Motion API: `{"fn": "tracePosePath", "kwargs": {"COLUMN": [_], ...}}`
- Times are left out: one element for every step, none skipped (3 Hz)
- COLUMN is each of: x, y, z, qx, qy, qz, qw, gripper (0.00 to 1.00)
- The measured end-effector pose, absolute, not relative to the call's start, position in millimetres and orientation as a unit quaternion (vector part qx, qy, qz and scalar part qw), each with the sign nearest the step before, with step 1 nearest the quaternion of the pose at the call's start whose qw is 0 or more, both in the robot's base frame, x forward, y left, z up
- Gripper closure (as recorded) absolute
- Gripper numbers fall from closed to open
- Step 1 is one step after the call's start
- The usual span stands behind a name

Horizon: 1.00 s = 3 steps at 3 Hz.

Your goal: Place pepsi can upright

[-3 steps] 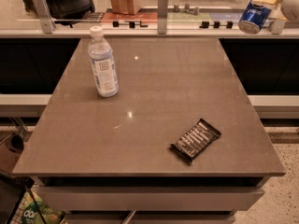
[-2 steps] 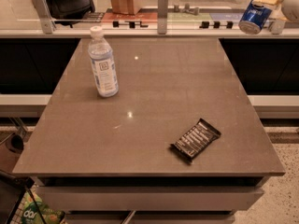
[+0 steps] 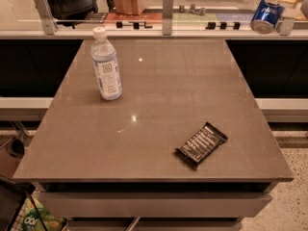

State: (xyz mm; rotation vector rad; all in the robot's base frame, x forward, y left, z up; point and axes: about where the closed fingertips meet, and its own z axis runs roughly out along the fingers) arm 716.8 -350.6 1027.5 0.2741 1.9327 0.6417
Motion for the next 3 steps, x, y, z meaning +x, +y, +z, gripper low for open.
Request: {"fn": "tracePosePath", "kwargs": {"x": [710.3,701.1,690.0], "y": [-356.1,-361.2,-360.6], "z": [1050.3,1067.9,1077.6], "qx": [0.054,0.008,-0.033], "qy": [0.792,0.780,0.766], "qz": [0.295,0.302,0.318], "qw": [0.531,0.548,0.557], "gripper": [1.00,1.00,1.00]}}
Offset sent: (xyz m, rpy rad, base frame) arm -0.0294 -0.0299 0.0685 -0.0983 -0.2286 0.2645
